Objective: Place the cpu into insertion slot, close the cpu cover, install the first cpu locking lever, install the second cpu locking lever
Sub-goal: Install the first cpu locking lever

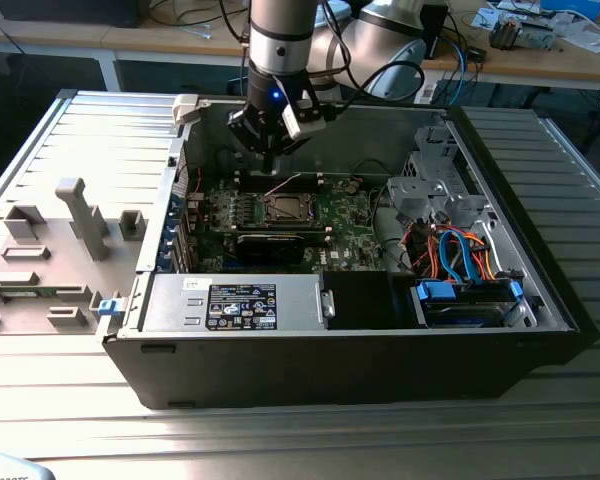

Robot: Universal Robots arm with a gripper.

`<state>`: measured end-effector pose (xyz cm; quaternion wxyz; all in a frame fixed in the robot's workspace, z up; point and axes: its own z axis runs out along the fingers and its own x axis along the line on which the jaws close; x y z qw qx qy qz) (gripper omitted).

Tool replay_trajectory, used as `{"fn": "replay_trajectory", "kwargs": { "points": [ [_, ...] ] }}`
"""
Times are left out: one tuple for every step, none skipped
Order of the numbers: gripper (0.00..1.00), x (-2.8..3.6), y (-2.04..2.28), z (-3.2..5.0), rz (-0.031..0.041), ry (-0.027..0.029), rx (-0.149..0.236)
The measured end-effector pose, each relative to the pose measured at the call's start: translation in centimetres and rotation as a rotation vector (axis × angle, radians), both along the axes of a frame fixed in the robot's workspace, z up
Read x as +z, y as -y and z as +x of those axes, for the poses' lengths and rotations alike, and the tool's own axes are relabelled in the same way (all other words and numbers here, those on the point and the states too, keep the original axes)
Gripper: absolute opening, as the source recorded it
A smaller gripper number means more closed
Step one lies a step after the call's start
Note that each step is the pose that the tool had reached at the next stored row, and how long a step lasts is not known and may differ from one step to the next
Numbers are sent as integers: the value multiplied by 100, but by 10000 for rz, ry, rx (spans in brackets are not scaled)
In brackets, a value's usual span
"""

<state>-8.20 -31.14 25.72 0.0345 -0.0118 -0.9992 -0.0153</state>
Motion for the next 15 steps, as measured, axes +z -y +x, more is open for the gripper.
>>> {"fn": "replay_trajectory", "kwargs": {
  "points": [
    [11,-2,0,0,0,0,0],
    [11,-4,0,1,-1,0,0],
    [11,-5,0,2,-2,-1,1],
    [11,-7,0,4,-1,-1,1],
    [11,-8,0,6,-1,-1,1],
    [11,-9,0,7,-1,-1,0],
    [11,-11,0,10,-1,-1,2],
    [11,-14,0,11,1,0,1],
    [11,-15,0,11,1,0,0],
    [11,-18,0,11,1,1,0],
    [11,-22,0,11,1,1,0],
    [11,-26,0,11,0,0,0],
    [11,-37,0,11,0,0,3],
    [11,-48,-1,12,0,0,6],
    [11,-59,-3,13,0,0,8]
  ]
}}
